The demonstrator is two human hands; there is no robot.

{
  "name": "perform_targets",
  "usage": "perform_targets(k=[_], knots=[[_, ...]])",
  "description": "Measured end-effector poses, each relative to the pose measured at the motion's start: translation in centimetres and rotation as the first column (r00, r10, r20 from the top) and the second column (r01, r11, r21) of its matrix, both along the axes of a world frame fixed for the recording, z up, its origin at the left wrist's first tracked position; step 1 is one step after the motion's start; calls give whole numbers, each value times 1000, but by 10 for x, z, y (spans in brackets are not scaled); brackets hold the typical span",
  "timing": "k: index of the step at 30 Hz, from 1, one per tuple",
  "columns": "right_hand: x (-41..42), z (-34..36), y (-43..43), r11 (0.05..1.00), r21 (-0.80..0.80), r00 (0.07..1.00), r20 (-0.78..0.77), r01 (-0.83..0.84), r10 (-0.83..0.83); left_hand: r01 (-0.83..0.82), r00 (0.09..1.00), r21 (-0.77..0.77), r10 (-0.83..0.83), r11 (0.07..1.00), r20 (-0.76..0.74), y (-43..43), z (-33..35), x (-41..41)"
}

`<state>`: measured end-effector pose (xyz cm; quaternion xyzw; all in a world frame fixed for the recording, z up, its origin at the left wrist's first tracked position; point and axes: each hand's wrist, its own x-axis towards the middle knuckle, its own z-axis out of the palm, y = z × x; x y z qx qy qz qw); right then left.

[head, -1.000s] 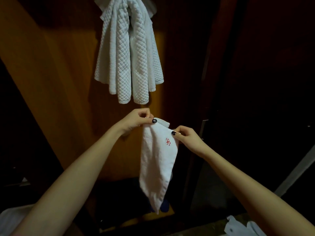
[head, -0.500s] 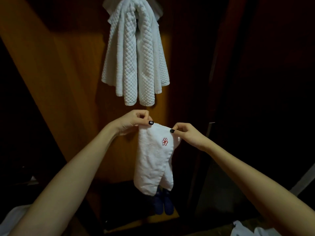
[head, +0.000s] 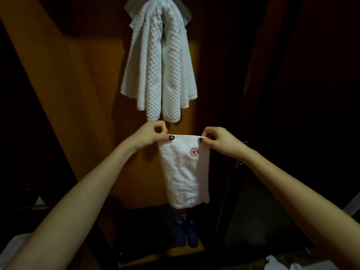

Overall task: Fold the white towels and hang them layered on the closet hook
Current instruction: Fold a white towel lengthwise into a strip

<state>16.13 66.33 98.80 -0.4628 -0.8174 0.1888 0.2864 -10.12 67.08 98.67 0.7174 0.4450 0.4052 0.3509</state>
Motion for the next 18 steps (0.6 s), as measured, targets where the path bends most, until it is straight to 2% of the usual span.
perform_targets(k=[5, 8, 11, 14, 18], knots=[[-2, 10, -4, 984, 175, 995, 98, -34, 17, -71, 996, 85, 67, 994, 50, 0, 4, 4], [-2, 13, -5, 974, 221, 999, 40, -40, 32, -116, 993, 134, 111, 984, 45, 0, 6, 3], [-2, 15, -7, 978, 202, 997, -51, -48, 60, -155, 986, 143, 144, 978, 83, 0, 8, 3], [-4, 20, -6, 974, 221, 998, -28, -50, 57, -173, 976, 136, 151, 975, 160, -2, 12, 4], [-7, 26, -5, 977, 204, 996, -50, -59, 70, -116, 993, 101, 113, 988, 38, -6, 24, 0]])
